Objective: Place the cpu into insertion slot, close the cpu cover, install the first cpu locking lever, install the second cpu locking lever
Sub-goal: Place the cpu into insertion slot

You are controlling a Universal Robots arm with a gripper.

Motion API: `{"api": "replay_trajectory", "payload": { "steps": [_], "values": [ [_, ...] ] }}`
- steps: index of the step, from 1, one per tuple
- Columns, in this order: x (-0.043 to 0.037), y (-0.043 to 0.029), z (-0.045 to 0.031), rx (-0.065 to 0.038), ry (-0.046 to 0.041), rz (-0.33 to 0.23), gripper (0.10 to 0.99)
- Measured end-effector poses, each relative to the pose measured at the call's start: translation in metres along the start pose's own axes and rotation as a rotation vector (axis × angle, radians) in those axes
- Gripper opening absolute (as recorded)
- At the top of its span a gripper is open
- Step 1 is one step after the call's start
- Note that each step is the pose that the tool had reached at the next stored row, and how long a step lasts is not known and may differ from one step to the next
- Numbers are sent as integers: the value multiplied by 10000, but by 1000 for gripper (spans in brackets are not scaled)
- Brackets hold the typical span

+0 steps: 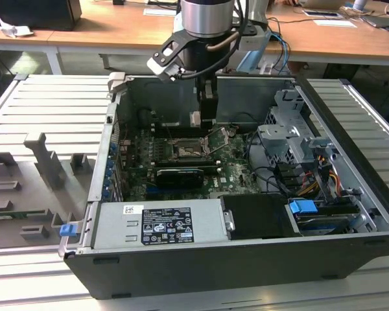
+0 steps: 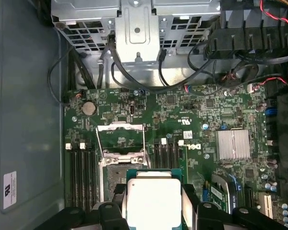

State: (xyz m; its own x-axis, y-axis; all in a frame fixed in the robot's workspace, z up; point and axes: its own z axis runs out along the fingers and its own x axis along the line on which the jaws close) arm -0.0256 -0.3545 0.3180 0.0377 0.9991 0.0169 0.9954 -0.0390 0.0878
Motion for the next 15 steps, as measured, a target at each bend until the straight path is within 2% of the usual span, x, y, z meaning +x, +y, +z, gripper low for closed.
{"api": "replay_trajectory", "payload": {
  "steps": [3, 5, 15],
  "values": [
    [0, -1, 17, 11, 57, -646, 541],
    [0, -2, 21, 15, 73, -863, 541],
    [-1, -5, 55, 14, 80, -917, 541]
  ]
}}
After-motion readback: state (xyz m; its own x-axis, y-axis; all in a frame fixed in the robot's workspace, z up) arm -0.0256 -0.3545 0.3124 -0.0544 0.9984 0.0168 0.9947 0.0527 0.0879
